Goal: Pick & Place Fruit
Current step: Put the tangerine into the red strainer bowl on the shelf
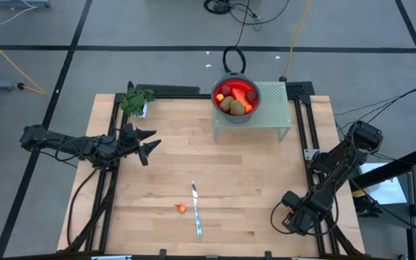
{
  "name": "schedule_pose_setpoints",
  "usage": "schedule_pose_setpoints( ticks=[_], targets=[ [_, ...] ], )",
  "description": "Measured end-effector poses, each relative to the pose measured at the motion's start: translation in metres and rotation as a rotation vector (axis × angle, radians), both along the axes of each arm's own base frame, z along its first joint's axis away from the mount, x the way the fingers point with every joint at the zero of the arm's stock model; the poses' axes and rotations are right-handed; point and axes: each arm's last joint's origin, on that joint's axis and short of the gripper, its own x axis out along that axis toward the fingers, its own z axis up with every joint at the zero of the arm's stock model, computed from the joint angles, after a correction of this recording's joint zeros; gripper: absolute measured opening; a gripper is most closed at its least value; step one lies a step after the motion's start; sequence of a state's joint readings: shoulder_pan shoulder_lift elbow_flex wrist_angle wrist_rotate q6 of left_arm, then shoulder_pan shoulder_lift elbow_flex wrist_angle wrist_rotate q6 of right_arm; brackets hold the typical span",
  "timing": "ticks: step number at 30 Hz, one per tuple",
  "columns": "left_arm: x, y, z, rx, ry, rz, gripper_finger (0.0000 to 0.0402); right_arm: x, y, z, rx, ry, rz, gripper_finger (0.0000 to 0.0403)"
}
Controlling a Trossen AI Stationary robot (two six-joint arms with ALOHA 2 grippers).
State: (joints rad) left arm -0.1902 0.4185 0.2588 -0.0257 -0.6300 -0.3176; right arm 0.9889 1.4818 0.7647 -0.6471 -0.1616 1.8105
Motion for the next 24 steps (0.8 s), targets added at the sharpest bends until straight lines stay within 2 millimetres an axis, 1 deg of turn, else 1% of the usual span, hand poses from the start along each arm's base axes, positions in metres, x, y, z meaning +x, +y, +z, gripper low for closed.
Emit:
schedule_pose_setpoints(
  ticks=[7,10,14,17,20,24],
  targets=[
    [0.000,0.000,0.000,0.000,0.000,0.000,0.0225,0.006,-0.005,0.000,0.012,0.002,0.039,0.0130],
    [0.000,0.000,0.000,0.000,0.000,0.000,0.0225,0.010,-0.007,0.000,0.016,-0.004,0.035,0.0114],
    [0.000,0.000,0.000,0.000,0.000,0.000,0.0225,0.020,-0.013,0.003,0.017,-0.050,-0.010,0.0113],
    [0.000,0.000,0.000,0.000,0.000,0.000,0.0225,0.031,-0.023,0.008,0.032,-0.096,-0.039,0.0118],
    [0.000,0.000,0.000,0.000,0.000,0.000,0.0225,0.045,-0.036,0.016,0.046,-0.173,-0.077,0.0116],
    [0.000,0.000,0.000,0.000,0.000,0.000,0.0225,0.067,-0.058,0.030,0.049,-0.337,-0.168,0.0109]
  ],
)
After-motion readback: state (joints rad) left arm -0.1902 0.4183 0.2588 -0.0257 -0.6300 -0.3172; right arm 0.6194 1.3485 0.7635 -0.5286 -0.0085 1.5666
